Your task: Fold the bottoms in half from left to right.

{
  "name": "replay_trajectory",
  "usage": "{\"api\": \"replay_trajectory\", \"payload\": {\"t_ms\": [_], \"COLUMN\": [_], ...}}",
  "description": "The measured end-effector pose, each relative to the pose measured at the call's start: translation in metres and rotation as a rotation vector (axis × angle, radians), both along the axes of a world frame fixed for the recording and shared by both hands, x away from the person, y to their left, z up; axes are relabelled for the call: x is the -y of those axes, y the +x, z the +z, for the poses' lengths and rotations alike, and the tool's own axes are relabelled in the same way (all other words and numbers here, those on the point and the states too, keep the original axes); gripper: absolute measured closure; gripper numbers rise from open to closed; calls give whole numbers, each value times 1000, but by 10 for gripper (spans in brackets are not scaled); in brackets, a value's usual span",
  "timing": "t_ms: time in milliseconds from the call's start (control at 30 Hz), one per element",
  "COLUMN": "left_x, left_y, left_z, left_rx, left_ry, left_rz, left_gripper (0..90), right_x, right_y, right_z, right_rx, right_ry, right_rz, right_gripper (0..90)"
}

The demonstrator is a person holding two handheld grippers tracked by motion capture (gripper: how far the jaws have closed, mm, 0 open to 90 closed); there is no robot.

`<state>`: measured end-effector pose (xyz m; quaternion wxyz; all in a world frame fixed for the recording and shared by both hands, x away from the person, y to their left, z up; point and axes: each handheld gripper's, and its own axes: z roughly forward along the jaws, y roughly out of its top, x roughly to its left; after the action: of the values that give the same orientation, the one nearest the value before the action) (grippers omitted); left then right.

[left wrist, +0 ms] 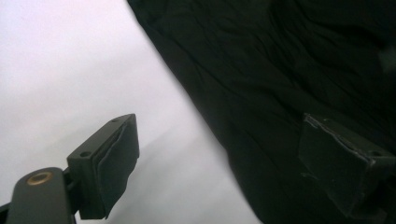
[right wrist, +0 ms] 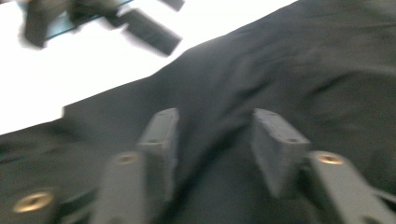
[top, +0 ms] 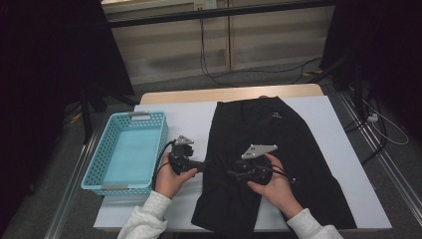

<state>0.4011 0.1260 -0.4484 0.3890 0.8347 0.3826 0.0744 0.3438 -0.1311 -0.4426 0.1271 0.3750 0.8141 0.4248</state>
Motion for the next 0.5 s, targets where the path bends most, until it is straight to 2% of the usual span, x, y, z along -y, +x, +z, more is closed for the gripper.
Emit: {"api": "replay_trajectory", "payload": {"t_ms": [133, 267, 300, 333, 367, 433, 500], "left_x": [2, 6, 9, 10, 12, 16, 20], "left_y": [-12, -20, -23, -24, -25, -27, -29], "left_z": [-5, -9, -10, -10, -9, -8, -7], "left_rx": [-3, -20, -8, 8, 8, -8, -22], "left_ry": [29, 23, 45, 55, 58, 48, 33], "left_rz": [-23, -22, -28, -29, -27, -30, -21], "left_gripper": [126, 154, 176, 210, 293, 436, 506], "right_x": [12, 19, 20, 21, 21, 20, 16], "right_y": [14, 22, 24, 27, 28, 34, 39], "right_z": [2, 4, 4, 4, 4, 4, 5], "right_rx": [17, 27, 31, 33, 33, 32, 33], "right_ry": [5, -10, -14, -9, -9, -16, -18], "right_rz": [-113, -175, -184, -191, -198, -206, -212], "right_gripper": [317, 272, 274, 273, 268, 259, 252]}}
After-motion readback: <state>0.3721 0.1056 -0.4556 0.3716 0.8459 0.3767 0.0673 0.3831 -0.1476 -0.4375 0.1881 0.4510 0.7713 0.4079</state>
